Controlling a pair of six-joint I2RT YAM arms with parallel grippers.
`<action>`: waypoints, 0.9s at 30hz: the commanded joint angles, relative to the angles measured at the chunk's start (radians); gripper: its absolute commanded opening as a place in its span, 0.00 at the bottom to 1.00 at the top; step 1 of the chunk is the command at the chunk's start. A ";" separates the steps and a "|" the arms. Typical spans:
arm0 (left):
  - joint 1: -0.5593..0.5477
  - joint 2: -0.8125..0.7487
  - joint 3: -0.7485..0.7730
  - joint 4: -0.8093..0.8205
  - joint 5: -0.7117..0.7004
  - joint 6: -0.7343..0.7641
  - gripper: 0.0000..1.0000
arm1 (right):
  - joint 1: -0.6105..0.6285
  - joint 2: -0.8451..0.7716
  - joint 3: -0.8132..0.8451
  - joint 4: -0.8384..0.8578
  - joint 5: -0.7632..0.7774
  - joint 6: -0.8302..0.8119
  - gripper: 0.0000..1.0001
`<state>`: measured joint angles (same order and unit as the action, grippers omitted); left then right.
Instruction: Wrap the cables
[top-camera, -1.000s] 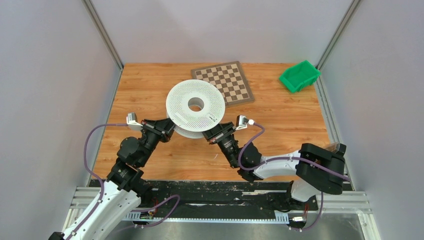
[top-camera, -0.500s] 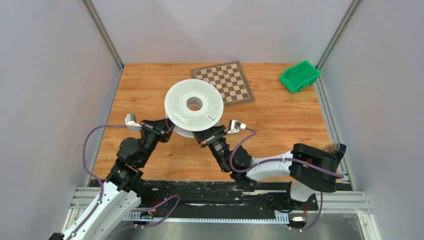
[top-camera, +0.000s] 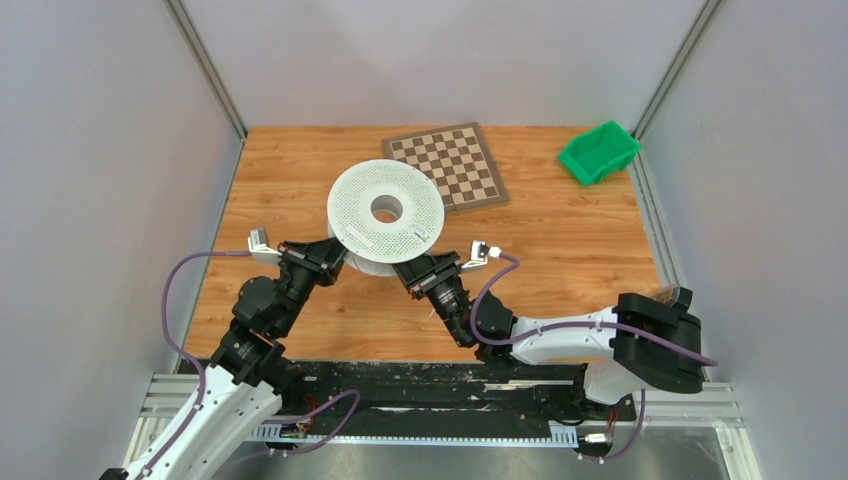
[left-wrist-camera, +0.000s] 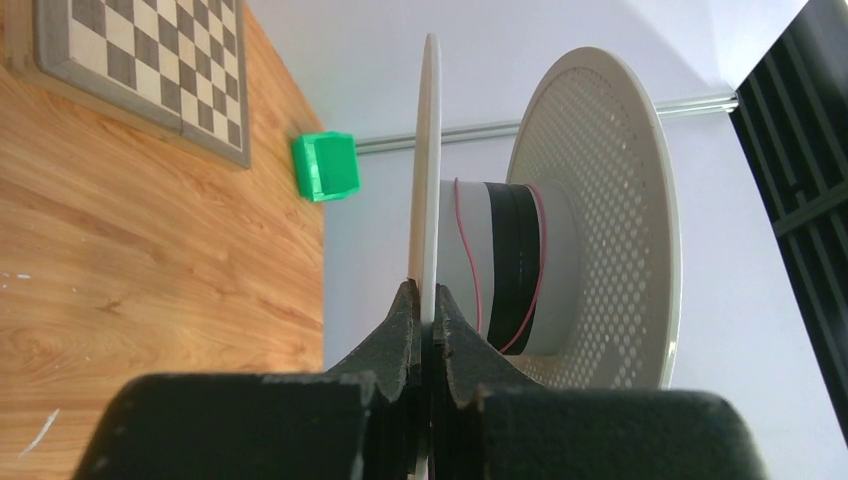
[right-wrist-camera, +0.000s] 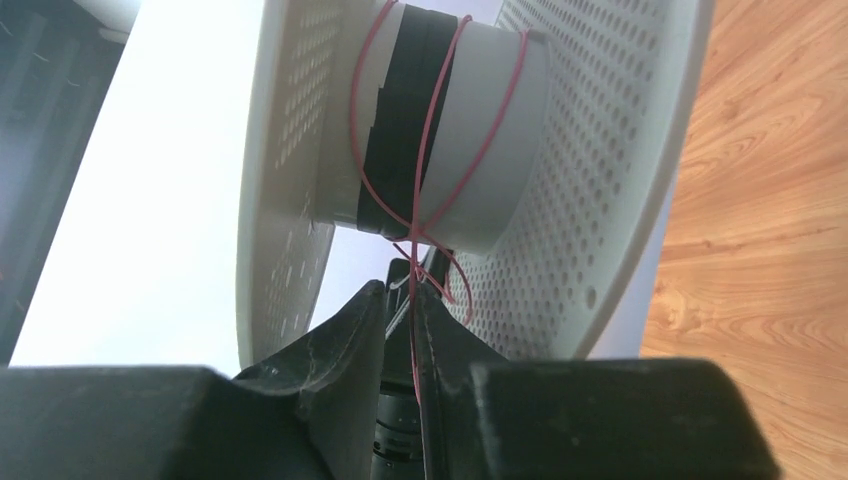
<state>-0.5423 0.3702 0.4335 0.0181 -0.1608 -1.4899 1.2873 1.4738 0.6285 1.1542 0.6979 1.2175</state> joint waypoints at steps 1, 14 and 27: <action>-0.012 -0.036 0.037 0.201 0.021 -0.079 0.00 | -0.006 -0.028 -0.041 -0.170 0.026 -0.001 0.22; -0.012 -0.048 0.041 0.191 0.013 -0.069 0.00 | -0.006 -0.194 -0.098 -0.308 -0.013 -0.078 0.36; -0.012 -0.041 0.066 0.168 0.027 -0.042 0.00 | -0.006 -0.442 -0.193 -0.548 -0.080 -0.189 0.39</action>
<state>-0.5480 0.3500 0.4328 0.0177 -0.1501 -1.4738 1.2861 1.0821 0.4644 0.7715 0.6540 1.1091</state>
